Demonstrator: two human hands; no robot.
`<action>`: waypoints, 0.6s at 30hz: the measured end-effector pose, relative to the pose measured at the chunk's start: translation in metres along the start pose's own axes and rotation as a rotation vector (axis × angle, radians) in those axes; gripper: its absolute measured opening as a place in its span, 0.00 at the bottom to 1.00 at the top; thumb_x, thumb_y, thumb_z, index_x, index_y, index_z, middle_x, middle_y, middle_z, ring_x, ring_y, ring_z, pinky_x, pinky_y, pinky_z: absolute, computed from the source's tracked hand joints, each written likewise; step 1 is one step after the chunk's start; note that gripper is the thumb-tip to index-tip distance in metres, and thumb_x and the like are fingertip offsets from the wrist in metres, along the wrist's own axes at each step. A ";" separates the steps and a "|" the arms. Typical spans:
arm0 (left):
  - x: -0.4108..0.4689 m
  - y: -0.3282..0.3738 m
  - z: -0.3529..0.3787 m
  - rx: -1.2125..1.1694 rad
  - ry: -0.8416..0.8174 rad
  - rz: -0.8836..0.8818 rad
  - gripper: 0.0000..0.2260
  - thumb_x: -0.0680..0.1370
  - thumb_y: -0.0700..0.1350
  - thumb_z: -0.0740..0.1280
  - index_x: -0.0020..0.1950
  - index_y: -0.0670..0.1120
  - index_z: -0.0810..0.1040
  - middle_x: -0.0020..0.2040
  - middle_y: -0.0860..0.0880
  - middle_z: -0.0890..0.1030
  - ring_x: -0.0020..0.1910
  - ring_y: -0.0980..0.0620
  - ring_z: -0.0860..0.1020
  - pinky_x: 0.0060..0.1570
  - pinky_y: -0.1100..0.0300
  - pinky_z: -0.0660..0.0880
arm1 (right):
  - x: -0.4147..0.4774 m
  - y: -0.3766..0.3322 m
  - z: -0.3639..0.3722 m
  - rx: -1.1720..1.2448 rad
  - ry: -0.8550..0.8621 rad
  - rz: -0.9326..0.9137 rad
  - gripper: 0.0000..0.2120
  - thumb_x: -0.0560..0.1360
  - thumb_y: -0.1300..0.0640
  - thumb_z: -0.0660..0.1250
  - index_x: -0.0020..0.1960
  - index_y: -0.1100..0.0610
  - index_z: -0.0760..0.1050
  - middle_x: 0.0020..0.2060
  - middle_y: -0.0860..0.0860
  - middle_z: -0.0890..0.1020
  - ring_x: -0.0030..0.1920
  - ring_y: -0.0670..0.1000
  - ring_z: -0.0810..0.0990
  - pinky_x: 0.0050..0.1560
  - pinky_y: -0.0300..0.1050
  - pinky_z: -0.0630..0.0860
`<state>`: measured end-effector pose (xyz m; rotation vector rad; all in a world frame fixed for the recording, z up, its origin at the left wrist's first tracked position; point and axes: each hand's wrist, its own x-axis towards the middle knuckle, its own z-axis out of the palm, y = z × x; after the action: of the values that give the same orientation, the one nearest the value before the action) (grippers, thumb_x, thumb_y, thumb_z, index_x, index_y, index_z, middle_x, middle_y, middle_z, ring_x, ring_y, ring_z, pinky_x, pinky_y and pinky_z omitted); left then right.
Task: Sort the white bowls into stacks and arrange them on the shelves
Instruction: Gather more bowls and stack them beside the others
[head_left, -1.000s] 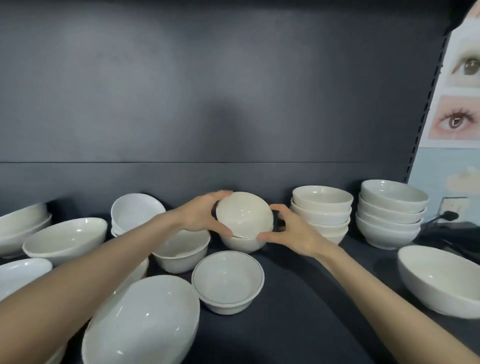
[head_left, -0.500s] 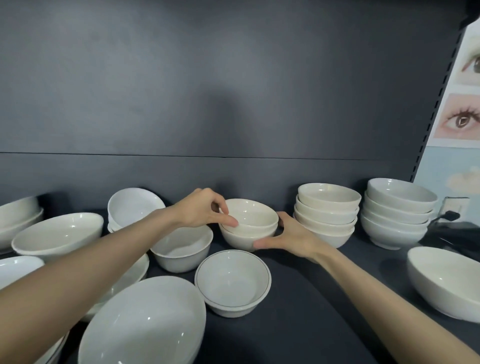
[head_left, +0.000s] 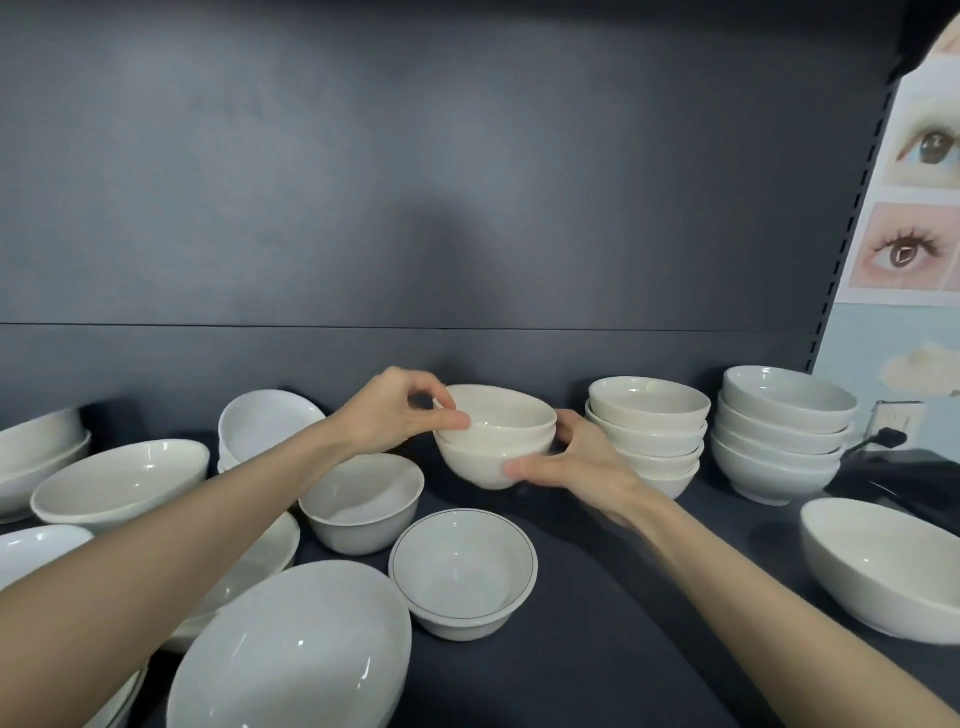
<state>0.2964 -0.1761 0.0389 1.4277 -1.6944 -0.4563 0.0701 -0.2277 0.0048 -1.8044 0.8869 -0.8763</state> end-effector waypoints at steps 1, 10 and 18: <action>-0.001 0.008 -0.002 -0.031 0.025 0.026 0.13 0.62 0.56 0.80 0.36 0.51 0.82 0.44 0.48 0.83 0.44 0.52 0.79 0.57 0.46 0.76 | -0.001 -0.005 -0.002 0.015 0.021 -0.015 0.33 0.62 0.59 0.80 0.63 0.58 0.70 0.53 0.49 0.82 0.49 0.47 0.83 0.46 0.42 0.82; 0.012 0.082 0.014 -0.281 0.110 0.172 0.05 0.72 0.39 0.73 0.42 0.43 0.78 0.46 0.45 0.81 0.44 0.52 0.79 0.49 0.50 0.80 | -0.026 -0.050 -0.051 0.021 0.214 -0.147 0.31 0.63 0.58 0.80 0.63 0.55 0.72 0.53 0.45 0.81 0.53 0.44 0.81 0.53 0.45 0.80; 0.052 0.108 0.066 -0.273 0.160 0.193 0.13 0.60 0.62 0.76 0.35 0.55 0.80 0.43 0.49 0.83 0.47 0.47 0.81 0.53 0.46 0.79 | -0.033 -0.047 -0.116 -0.030 0.310 -0.171 0.33 0.61 0.52 0.80 0.63 0.53 0.72 0.53 0.44 0.82 0.52 0.41 0.81 0.43 0.33 0.76</action>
<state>0.1786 -0.2104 0.0994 1.0645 -1.5565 -0.4357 -0.0348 -0.2320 0.0800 -1.8191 0.9506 -1.2838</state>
